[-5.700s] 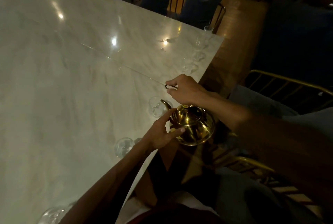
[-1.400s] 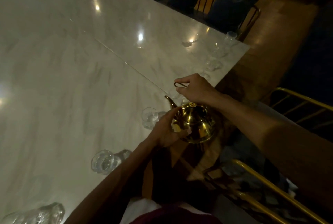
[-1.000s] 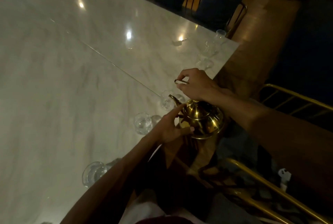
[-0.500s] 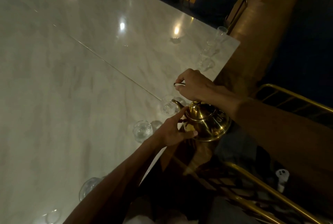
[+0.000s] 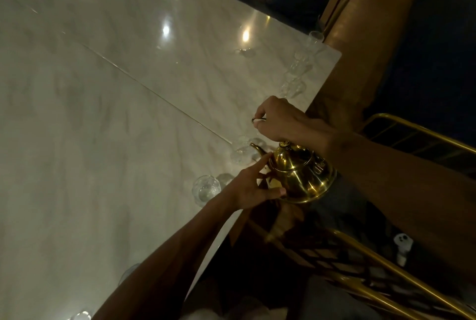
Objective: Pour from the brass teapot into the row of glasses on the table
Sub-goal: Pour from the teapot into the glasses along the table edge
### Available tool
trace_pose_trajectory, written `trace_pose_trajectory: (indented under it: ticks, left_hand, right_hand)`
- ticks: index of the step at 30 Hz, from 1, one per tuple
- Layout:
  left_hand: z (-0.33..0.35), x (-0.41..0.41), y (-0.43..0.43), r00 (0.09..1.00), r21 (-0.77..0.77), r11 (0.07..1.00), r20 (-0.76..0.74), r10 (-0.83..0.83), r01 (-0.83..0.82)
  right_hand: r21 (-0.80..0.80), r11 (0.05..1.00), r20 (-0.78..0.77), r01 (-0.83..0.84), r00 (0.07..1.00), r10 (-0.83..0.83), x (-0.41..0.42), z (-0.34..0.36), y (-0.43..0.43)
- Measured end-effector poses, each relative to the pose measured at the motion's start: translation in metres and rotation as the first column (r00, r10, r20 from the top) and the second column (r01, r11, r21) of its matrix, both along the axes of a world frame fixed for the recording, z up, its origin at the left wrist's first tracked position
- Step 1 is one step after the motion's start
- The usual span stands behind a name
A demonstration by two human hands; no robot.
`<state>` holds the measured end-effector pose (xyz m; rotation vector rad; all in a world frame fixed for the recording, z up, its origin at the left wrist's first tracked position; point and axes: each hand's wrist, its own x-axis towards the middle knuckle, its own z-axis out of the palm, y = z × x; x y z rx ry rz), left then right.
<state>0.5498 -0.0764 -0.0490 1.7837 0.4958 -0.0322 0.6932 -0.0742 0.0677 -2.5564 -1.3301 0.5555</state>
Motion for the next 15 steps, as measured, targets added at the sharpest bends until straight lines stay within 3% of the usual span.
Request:
trace_pose_trajectory:
  ticks: [15]
  left_hand:
    - [-0.0065, 0.0053, 0.0012, 0.999, -0.013, 0.999, 0.002, -0.032, 0.032]
  right_hand:
    - [-0.051, 0.999, 0.020, -0.009, 1.000, 0.010, 0.0051, -0.0008, 0.0025]
